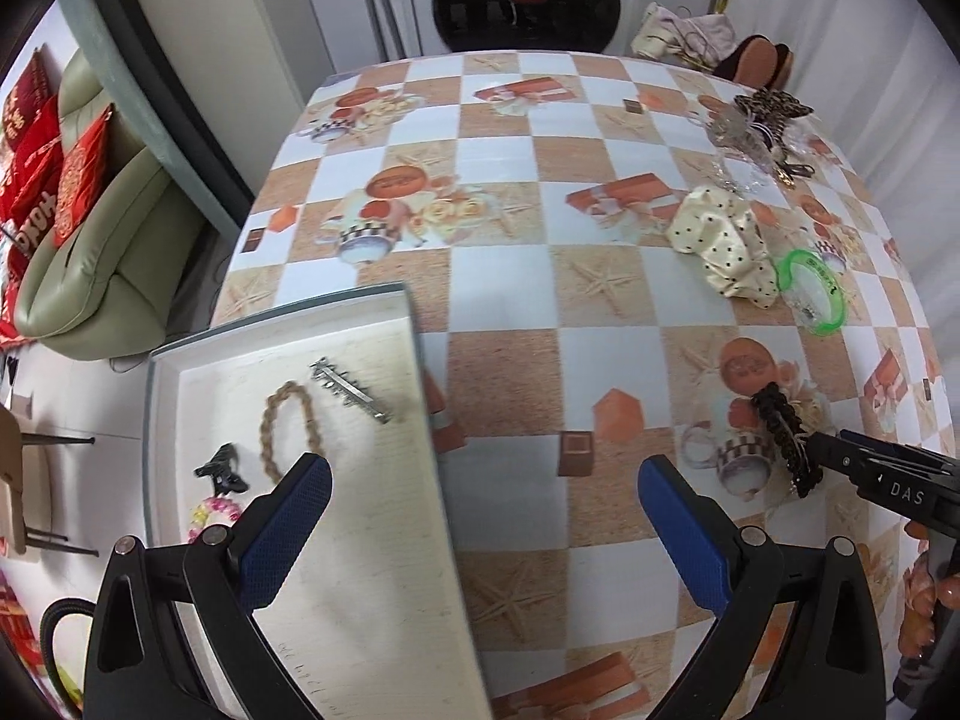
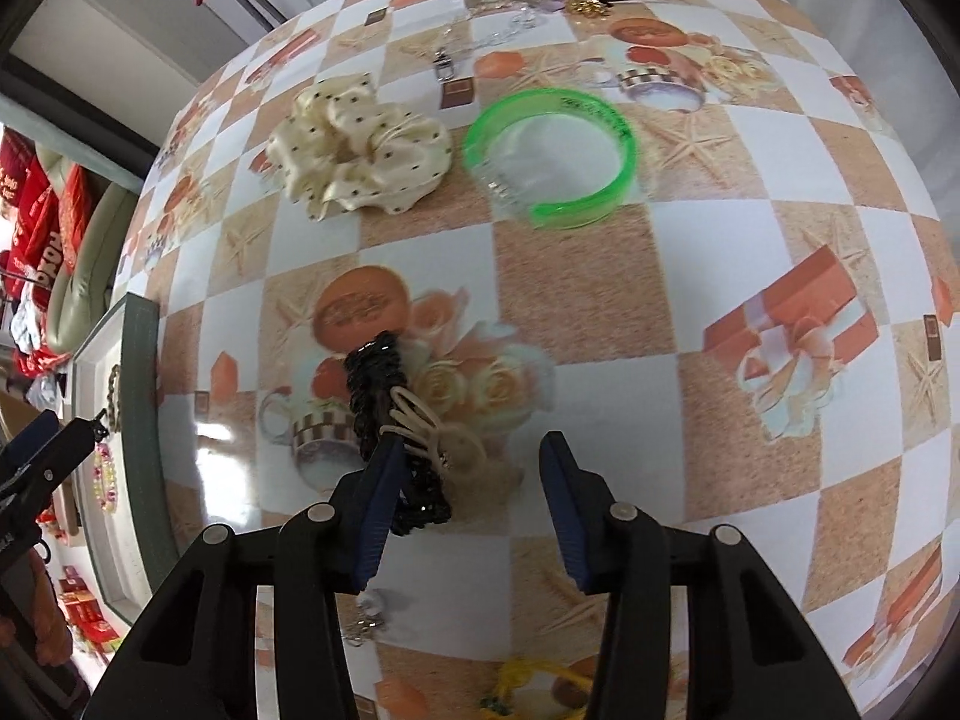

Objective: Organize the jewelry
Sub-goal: 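Move both tools back toward the scrunchie and black beaded clip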

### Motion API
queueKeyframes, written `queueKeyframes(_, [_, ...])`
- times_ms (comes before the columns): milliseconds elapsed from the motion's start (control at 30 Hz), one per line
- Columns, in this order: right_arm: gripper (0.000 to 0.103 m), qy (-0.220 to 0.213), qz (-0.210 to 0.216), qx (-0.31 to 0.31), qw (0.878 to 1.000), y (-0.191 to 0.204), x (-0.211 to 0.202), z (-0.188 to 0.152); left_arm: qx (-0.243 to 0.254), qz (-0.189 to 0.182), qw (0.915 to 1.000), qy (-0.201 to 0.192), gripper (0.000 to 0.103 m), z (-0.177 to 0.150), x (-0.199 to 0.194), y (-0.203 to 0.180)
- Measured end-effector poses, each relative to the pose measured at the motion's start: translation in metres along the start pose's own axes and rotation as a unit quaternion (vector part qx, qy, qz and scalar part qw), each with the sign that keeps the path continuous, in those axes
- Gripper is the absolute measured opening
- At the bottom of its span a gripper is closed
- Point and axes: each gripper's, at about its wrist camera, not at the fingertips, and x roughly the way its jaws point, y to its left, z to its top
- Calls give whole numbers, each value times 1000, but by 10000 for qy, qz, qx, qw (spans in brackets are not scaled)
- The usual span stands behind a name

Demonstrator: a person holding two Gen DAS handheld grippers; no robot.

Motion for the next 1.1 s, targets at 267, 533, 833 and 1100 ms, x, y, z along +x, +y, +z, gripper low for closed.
queueKeyframes(267, [51,-19,-27,-196,9998,-11,-5,-4,171,-184,9997,32,103,21,11,-28])
queueKeyframes(533, [51,-148,-156,-1163,9930,-13,-11,8,298,-509,9982,111,103,49,27,-56])
queueKeyframes(833, [51,-63,-229,-2268,9737,4,2,11,153,-1041,9942,228,103,83,63,-94])
queueKeyframes(1100, [49,-270,-314,-2628,9640,17,8,14,-34,-1245,9919,259,103,111,98,-118])
